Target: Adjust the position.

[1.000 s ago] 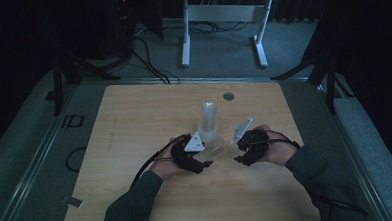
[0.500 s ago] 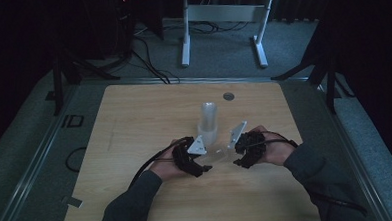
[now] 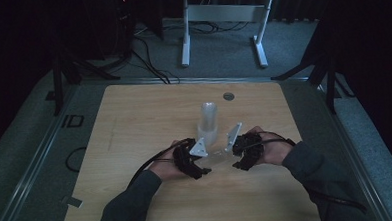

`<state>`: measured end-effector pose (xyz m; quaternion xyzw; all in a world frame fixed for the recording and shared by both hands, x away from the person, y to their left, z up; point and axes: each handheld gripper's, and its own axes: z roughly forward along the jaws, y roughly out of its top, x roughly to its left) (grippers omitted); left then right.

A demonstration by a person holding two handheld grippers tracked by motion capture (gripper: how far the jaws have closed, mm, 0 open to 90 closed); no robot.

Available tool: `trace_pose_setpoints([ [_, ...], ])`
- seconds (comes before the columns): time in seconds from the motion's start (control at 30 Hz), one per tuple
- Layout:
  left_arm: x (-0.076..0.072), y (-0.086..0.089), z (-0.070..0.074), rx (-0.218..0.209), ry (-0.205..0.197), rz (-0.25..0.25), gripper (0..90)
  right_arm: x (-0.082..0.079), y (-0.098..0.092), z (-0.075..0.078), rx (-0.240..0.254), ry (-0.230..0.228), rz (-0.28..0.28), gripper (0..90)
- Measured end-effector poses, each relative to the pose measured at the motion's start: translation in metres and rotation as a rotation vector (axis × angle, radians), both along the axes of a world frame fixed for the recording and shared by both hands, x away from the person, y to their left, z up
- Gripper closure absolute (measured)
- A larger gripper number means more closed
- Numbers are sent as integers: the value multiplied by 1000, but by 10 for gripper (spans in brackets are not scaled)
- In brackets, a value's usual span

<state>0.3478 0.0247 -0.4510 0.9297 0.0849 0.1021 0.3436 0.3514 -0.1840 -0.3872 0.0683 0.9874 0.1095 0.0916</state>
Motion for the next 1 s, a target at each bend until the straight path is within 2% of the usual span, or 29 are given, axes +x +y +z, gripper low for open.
trace_pose_setpoints([
  [0.03,-1,-1,1,19,-4,-7,299,0,1,0,0,6,3,412],
  [0.13,-1,-2,3,33,-6,-12,299,0,2,-1,-3,18,13,402],
  [0.33,-2,-5,6,94,-23,-26,299,1,5,-1,-2,36,20,381],
  [0.6,-4,-8,8,129,-37,-40,299,1,7,0,10,52,18,371],
  [0.7,-5,-11,9,156,-45,-52,299,1,8,0,21,51,23,362],
  [1.0,-9,-15,7,190,-70,-66,299,0,14,-2,37,65,35,333],
])
